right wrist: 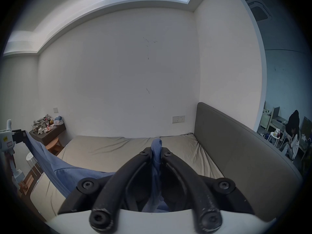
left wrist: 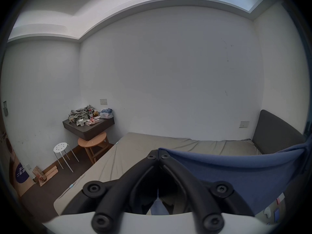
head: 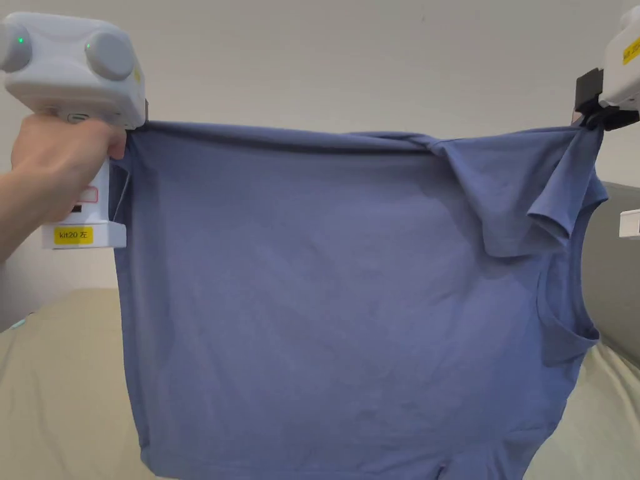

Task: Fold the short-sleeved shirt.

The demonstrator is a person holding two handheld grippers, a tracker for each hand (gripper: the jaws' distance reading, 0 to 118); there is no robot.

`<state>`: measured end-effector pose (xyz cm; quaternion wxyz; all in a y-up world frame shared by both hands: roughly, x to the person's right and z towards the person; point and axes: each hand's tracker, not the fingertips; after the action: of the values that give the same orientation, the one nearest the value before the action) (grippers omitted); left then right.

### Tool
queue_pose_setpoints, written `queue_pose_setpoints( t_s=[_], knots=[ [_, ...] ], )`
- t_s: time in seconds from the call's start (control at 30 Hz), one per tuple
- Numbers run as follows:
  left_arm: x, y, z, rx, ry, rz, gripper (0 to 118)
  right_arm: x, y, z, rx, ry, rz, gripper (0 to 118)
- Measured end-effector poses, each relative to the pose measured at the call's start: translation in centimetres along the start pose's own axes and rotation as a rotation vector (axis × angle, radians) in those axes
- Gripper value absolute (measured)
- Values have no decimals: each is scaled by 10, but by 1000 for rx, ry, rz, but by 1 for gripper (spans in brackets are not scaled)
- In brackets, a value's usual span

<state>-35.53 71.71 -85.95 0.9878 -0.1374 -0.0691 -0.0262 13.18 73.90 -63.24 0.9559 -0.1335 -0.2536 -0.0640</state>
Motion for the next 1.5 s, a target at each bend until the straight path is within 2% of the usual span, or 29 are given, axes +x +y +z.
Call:
queue_pose_setpoints(
  t_s=[0.27,0.57,0.67,0.8,0.93,1.0,1.07,1.1,1.13,1.23,1.27,1.33,1.47,1.5],
  knots=[
    [19,-3,-73,-27,44,-10,0,-15,-5,-79,-45,-8,21,7],
    [37,-48,-127,-76,76,-17,0,-32,-24,-150,-98,-8,51,7],
    [45,-73,-147,-107,89,-56,0,-38,-50,-159,-131,-16,81,7],
    [48,-127,-165,-201,63,-24,0,-38,-102,-172,-205,-6,54,7],
    [45,-199,-179,-313,44,-34,0,-31,-181,-175,-320,16,74,7],
    [37,-242,-174,-355,23,1,0,-26,-230,-157,-378,25,69,7],
    [28,-286,-161,-425,11,12,0,-21,-280,-139,-428,31,32,7],
    [23,-311,-155,-474,7,-42,0,-18,-308,-129,-462,59,21,7],
    [17,-335,-143,-463,24,-16,0,-6,-328,-150,-502,38,26,7],
    [-4,-404,-99,-538,-21,33,0,4,-404,-116,-594,46,14,7],
    [-8,-423,-86,-576,-18,-24,0,9,-425,-99,-623,52,-13,7],
    [-21,-458,-59,-614,-18,-43,0,18,-465,-72,-653,30,-73,7],
    [-52,-507,-6,-684,-19,60,0,46,-521,-21,-730,31,-211,7],
    [-58,-516,6,-710,-35,43,0,53,-533,-4,-729,29,-253,7]
  ],
)
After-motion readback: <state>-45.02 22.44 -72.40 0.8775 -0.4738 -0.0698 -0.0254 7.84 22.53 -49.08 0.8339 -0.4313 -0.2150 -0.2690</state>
